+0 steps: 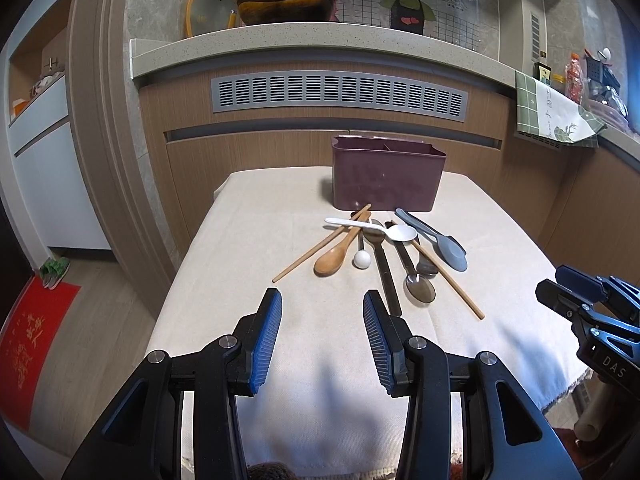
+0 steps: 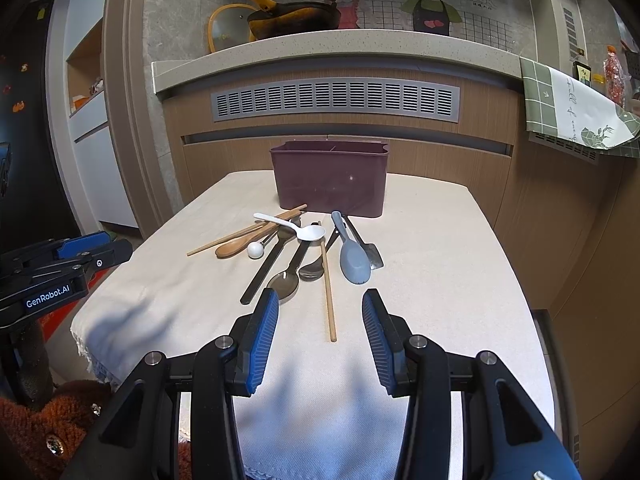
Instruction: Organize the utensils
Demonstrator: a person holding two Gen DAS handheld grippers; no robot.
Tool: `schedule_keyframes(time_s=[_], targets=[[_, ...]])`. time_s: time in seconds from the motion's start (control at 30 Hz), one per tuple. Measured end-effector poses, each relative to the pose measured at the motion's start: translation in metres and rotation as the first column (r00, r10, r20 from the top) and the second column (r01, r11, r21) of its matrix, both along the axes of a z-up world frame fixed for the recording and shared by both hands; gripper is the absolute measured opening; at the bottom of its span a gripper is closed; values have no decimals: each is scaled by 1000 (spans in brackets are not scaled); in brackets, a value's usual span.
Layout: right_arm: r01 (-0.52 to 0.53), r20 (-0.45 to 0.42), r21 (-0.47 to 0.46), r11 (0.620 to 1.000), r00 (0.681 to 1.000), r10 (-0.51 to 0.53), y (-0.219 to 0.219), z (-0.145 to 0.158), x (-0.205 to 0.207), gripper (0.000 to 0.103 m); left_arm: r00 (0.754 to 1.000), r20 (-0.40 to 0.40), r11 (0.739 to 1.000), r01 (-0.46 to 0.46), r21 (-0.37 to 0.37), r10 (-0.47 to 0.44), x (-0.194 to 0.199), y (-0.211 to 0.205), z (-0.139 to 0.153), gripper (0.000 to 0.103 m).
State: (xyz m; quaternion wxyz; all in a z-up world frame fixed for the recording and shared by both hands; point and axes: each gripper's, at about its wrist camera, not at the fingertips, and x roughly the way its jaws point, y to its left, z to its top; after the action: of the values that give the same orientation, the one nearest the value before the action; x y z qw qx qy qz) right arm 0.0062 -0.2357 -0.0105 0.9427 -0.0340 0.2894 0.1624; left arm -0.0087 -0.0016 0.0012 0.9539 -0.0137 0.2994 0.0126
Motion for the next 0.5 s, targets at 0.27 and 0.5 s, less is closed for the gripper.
schedule_keyframes(time_s=[0.27,0.5], targets=[[0,0,0,1000,1000,0,0,0,0,42,1000,-1,1000,1,-1,-1,0,1,0,44],[-1,0,1,1000,1000,1,0,0,0,42,1000,1,1000,0,-1,0,-1,1,1,44]])
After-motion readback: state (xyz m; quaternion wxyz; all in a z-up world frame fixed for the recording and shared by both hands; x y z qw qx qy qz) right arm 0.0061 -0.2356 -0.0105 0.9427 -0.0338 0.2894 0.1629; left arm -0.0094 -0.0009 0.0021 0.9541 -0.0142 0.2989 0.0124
